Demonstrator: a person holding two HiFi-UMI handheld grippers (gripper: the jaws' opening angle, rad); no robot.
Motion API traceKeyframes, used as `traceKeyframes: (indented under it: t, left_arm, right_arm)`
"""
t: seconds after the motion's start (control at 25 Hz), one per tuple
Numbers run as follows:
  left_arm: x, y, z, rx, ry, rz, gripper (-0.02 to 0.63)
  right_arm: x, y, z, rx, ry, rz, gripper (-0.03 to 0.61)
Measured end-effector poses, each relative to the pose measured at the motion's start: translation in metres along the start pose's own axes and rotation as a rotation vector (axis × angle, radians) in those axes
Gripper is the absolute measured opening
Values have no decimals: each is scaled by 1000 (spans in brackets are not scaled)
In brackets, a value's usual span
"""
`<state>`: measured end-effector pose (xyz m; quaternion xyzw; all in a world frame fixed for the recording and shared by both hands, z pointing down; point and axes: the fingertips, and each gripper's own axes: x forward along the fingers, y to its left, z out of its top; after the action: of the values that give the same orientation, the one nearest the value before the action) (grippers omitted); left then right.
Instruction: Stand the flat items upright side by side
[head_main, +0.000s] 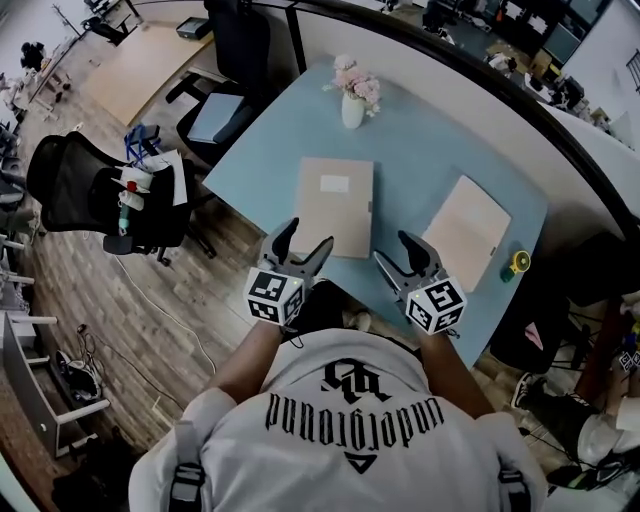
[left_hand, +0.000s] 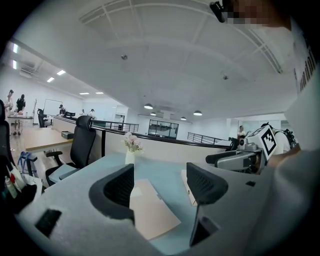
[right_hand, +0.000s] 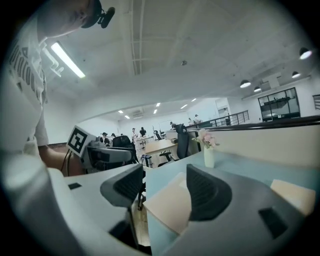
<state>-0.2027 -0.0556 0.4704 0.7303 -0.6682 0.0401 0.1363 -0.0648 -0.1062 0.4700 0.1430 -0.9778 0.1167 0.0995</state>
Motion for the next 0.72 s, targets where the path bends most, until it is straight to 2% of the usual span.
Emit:
traceKeyframes:
  t: [0.2,0.36,0.6,0.72]
  left_arm:
    - [30,39,-32,-21,88,10,344]
    - [54,80,-74,-51,195,20,345]
    - [86,126,-133,-186,336,5,351]
    - [101,147,-164,-197,418,-10,353]
  right_arm:
    - [38,-27,-26,68,107,-14,265]
    - [72,-43,-55,154,214,-10,285]
    - [117,-76,-105,193,347,-57,287]
    - [139,-92,-131,228,410,-73,290]
